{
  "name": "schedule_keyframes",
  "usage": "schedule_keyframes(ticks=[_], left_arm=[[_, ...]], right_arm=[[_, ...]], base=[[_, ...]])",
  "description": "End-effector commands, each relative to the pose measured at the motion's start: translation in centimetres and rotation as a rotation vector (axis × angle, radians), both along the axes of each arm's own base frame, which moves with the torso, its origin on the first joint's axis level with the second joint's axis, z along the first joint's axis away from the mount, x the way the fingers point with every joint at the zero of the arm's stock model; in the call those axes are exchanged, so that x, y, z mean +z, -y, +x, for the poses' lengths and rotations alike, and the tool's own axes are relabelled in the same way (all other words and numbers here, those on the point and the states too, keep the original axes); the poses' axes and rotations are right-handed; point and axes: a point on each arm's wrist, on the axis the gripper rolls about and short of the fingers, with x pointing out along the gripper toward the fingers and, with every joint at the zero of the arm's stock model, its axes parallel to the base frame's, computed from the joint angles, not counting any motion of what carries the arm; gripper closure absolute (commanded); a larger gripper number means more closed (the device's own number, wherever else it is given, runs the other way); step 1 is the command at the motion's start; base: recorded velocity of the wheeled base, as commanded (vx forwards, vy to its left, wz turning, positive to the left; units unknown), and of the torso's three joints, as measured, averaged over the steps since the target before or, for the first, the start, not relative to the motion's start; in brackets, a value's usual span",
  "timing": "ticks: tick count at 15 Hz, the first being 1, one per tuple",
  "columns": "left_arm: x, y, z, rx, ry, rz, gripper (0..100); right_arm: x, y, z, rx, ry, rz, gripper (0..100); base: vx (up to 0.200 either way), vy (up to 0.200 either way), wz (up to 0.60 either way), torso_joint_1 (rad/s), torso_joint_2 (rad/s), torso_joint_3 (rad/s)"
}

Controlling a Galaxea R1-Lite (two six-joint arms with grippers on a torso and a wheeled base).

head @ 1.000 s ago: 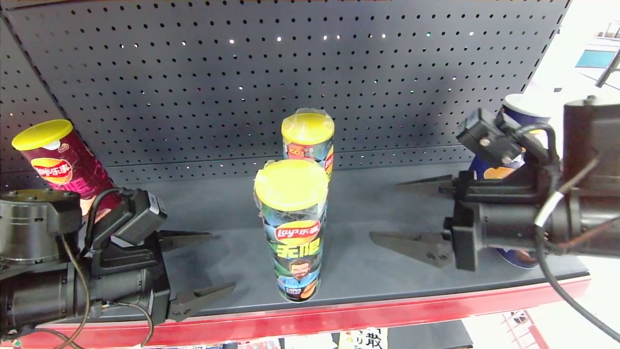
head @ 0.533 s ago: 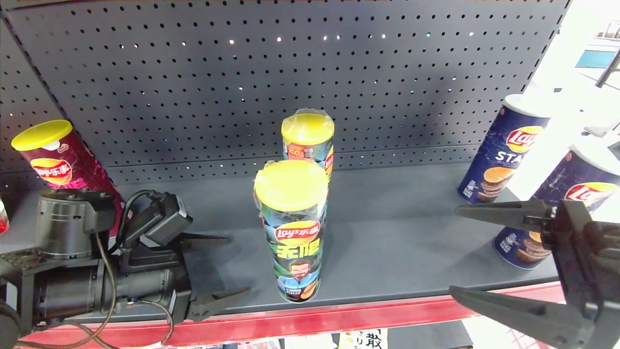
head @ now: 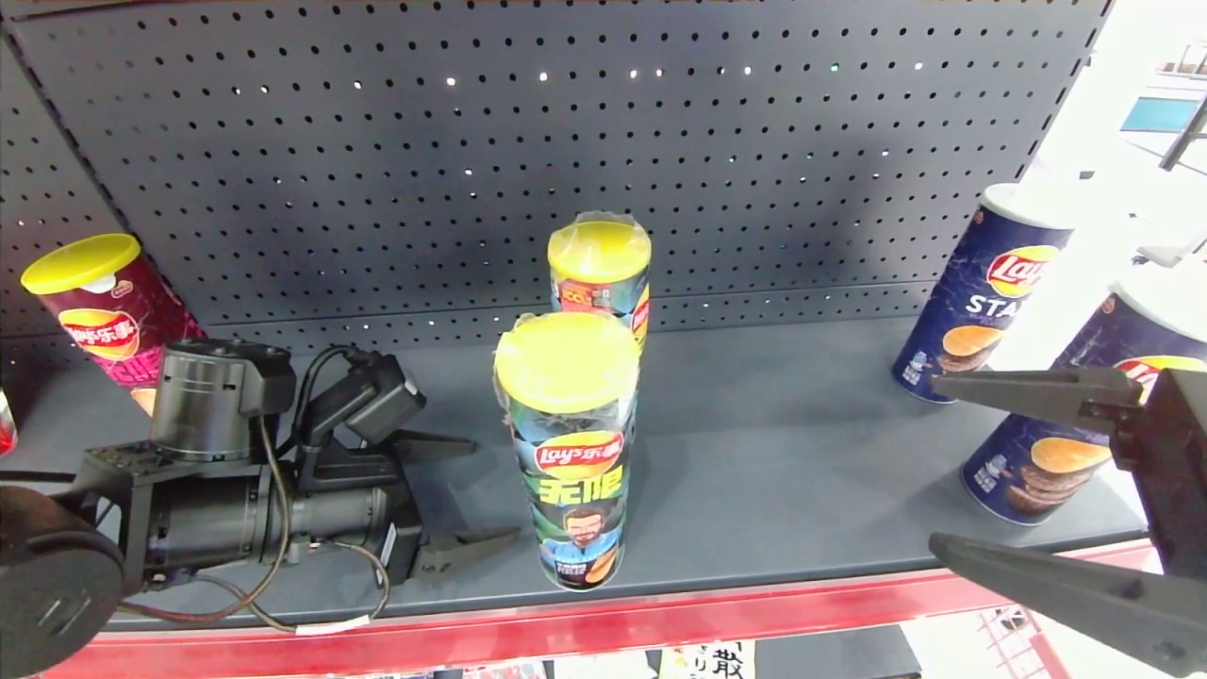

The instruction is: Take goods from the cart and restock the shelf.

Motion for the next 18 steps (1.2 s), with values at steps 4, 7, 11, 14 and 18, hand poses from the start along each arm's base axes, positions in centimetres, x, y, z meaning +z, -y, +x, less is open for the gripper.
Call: schedule_keyframes(ticks=[4, 7, 11, 14, 18], left_arm=[[-0.4, 1.0, 1.2, -0.015, -0.01, 0.007, 0], [-0.4, 1.2, 1.2, -0.02, -0.013, 0.007, 0], [-0.3, 1.4, 1.4, -0.022, -0.006, 0.005, 0], [-0.2, 1.3, 1.4, -0.018, -0.002, 0.006, 0], [2.3, -0.7, -2.2, 0.126, 0.096, 0.003, 0]], right_arm=[[0.0, 0.3, 0.0, -0.017, 0.004, 0.002, 0], [0.0, 0.3, 0.1, -0.02, 0.004, 0.002, 0], [0.0, 0.5, -0.1, -0.024, -0.011, 0.018, 0], [0.0, 0.6, -0.3, -0.027, -0.011, 0.017, 0], [-1.9, 2.0, -1.6, -0.164, -0.011, -0.014, 0]], base=[[0.0, 0.0, 0.0, 0.0, 0.0, 0.0], [0.0, 0.0, 0.0, 0.0, 0.0, 0.0], [0.0, 0.0, 0.0, 0.0, 0.0, 0.0], [0.0, 0.0, 0.0, 0.0, 0.0, 0.0], [0.0, 0.0, 0.0, 0.0, 0.0, 0.0]])
